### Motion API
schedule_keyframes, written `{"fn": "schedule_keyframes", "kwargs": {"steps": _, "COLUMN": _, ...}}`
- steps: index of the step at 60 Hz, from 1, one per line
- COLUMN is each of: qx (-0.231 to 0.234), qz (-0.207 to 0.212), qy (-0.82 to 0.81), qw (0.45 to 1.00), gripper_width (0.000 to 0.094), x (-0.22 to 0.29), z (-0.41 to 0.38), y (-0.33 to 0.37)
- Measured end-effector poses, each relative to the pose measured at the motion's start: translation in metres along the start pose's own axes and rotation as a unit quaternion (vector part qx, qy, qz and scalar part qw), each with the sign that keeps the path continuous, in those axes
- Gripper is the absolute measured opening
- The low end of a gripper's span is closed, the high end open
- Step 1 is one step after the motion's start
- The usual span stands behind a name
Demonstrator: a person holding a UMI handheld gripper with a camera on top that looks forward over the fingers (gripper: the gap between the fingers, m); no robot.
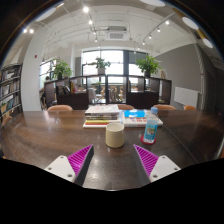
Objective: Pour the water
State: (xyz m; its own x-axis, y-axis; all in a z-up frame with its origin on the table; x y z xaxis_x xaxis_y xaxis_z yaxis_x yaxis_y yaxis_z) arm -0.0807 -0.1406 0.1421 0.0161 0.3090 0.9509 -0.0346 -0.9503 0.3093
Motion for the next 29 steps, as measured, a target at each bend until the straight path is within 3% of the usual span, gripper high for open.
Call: {"fn": "schedule_keyframes", "kwargs": {"steps": 29, "qx": 0.013, "qz": 0.016, "qy": 0.012, "qw": 1.000, "gripper_width": 0.0799, "x": -0.003, "z": -0.034, "y": 0.056}}
Point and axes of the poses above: the point between the fingertips, and its own axes, seen from behind it with the camera up: z to the right, x up, y backward, against the way the camera looks, the point moved 6 cm from there along y, backward, against the way the camera looks, and after that the axes turned 1 degree about z, right-handed, at the moved point
